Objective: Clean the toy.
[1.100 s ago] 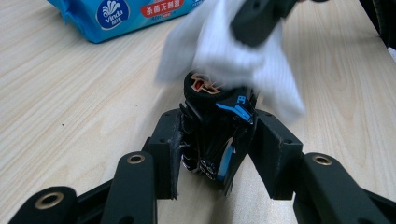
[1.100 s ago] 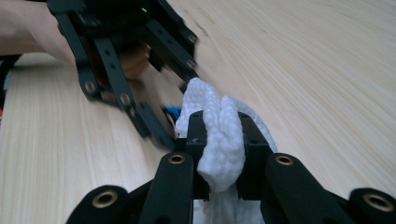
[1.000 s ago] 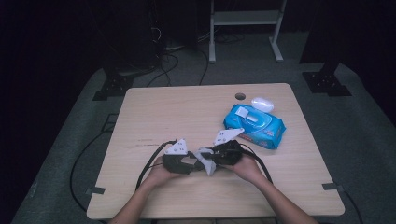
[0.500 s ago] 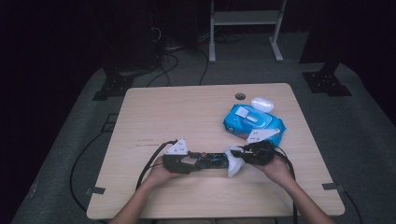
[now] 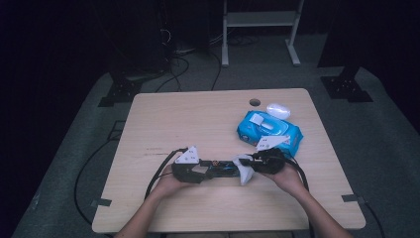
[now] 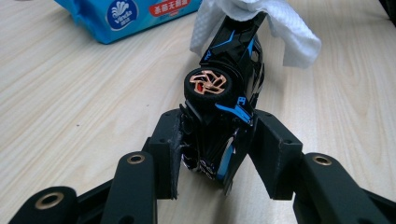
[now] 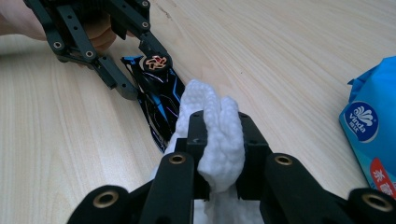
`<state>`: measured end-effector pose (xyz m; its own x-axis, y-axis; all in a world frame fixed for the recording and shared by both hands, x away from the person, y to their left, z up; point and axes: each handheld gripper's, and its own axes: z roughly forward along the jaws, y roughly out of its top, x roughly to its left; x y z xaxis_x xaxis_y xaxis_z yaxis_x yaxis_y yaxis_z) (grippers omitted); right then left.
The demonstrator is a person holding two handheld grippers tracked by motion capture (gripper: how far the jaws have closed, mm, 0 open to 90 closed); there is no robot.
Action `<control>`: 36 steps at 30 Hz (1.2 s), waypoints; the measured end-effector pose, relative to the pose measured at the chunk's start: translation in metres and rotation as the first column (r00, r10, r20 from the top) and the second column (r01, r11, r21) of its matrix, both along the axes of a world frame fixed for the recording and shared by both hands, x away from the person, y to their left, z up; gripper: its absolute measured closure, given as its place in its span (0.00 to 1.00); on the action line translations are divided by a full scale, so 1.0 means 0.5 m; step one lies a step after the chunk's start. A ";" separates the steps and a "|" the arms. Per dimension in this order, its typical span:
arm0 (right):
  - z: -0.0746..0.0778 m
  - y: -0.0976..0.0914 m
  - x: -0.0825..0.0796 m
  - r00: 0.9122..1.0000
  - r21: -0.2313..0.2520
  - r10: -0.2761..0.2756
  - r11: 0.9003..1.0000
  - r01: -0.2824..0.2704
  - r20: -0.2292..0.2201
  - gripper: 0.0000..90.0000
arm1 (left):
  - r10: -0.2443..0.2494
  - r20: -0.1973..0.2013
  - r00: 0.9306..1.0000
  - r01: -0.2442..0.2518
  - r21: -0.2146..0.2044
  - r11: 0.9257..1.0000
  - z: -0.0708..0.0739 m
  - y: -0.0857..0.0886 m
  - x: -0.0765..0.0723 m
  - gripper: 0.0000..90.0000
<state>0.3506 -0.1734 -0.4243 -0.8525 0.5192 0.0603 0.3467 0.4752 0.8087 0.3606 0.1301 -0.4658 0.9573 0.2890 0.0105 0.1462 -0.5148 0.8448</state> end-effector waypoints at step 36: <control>-0.029 -0.029 0.051 0.982 0.156 -0.004 0.987 0.034 -0.189 0.63 | 0.084 0.005 0.996 -0.084 -0.014 0.996 0.001 0.004 0.020 0.61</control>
<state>0.3761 -0.1879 -0.4385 -0.8084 0.5062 0.3004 0.5066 0.3385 0.7930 0.3705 0.1322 -0.4656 0.9294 0.3690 0.0111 0.1840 -0.4893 0.8525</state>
